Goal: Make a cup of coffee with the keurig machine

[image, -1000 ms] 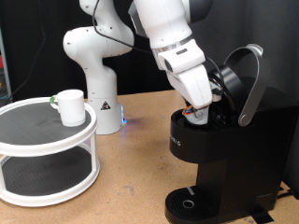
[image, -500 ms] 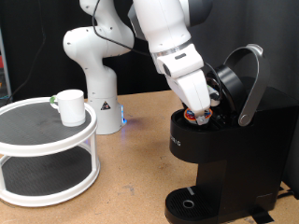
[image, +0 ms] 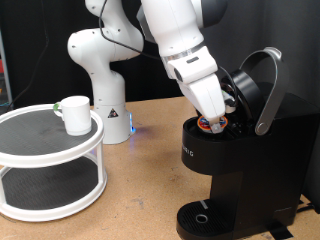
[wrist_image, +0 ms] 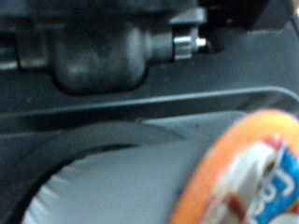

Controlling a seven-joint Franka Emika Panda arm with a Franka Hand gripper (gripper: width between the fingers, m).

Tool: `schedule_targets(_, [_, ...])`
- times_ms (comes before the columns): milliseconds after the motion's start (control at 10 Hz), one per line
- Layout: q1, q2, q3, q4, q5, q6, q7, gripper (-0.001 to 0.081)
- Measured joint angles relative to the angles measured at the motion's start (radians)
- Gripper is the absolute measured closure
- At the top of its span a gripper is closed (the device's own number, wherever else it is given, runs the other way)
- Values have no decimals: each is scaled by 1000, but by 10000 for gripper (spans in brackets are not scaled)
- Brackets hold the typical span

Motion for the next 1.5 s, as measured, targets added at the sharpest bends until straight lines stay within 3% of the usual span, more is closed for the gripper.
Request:
schedule_targets(500, [1,-9,2,43,59,-11,-28,6])
schedule_targets(800, [-5,-10,1,55,-11,-95,-27,6])
schedule_targets(1500, [-4,-49,4,-4,-50,-138,-92,6])
